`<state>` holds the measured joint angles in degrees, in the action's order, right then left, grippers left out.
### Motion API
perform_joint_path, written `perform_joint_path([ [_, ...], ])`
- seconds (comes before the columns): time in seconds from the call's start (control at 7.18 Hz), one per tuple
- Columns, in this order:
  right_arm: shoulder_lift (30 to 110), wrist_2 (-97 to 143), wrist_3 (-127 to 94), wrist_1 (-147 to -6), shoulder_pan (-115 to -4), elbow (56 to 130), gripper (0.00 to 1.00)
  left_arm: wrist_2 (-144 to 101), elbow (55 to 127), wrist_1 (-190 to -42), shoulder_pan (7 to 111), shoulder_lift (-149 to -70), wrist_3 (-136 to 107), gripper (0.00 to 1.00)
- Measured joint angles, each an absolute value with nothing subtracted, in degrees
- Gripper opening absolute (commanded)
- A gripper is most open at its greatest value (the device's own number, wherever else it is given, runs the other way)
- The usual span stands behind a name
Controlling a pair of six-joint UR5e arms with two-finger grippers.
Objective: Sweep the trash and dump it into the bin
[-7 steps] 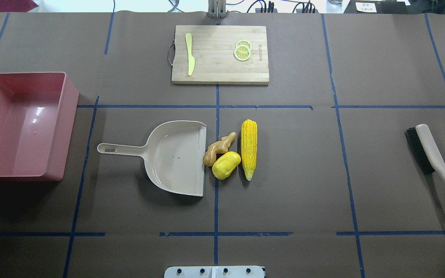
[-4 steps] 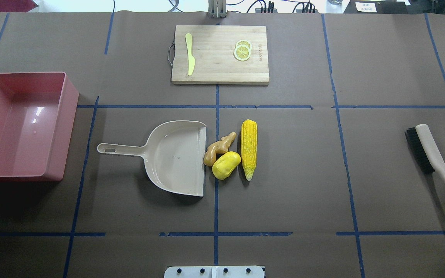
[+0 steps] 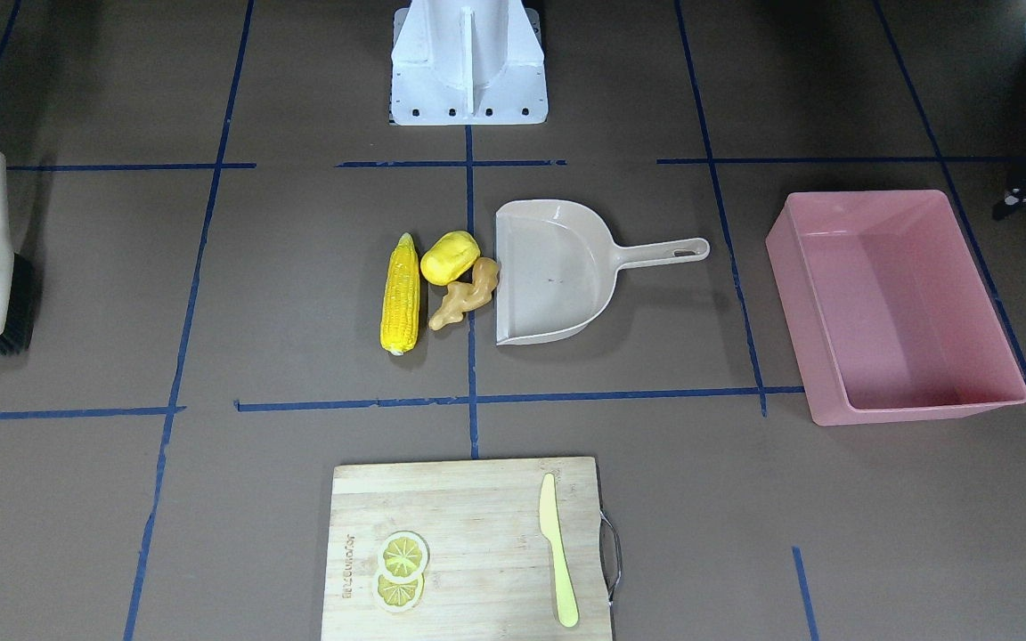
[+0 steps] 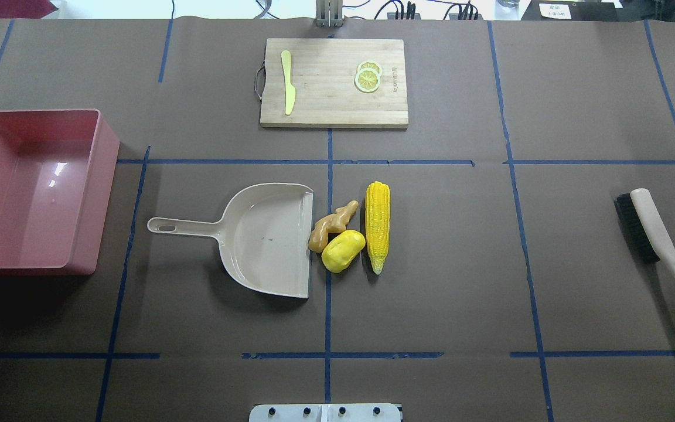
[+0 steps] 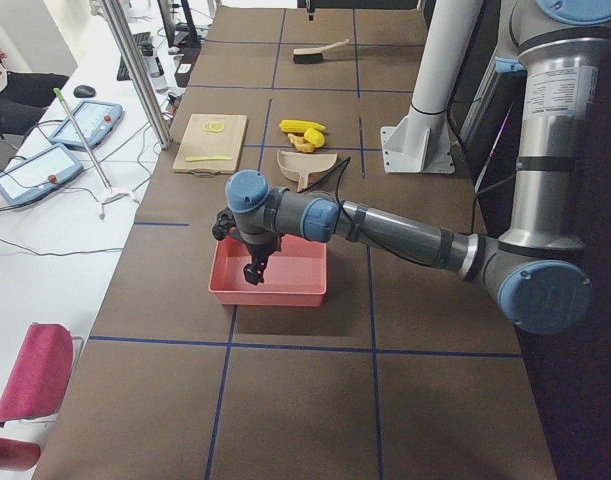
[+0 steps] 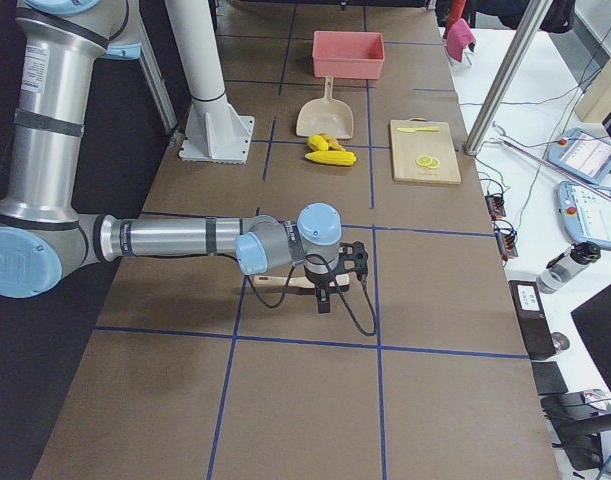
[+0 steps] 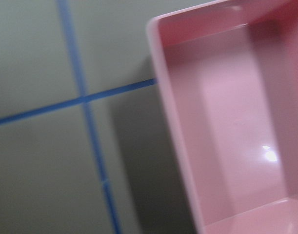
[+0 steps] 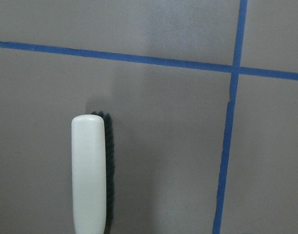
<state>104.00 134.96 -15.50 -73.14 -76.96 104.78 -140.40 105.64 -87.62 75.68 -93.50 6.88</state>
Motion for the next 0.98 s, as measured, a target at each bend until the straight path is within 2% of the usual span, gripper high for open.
perform_joint_path([
  [0.28, 108.05, 133.04, -22.4, -71.16, -70.86, 109.11, 0.89, -138.6, 107.21, -87.93, 67.68, -100.86, 7.08, 1.0],
  [0.56, 111.26, 132.11, -24.19, -67.77, -66.39, 110.49, 0.89, -133.0, 107.35, -88.15, 60.83, -106.36, 7.11, 1.0],
  [0.7, 112.48, 131.48, -25.84, -65.15, -63.99, 110.53, 0.92, -131.14, 107.38, -88.21, 58.33, -107.57, 7.1, 1.0],
  [0.98, 114.19, 129.17, -30.41, -60.2, -58.82, 109.91, 0.92, -128.67, 107.39, -88.37, 55.03, -109.27, 7.31, 1.0],
])
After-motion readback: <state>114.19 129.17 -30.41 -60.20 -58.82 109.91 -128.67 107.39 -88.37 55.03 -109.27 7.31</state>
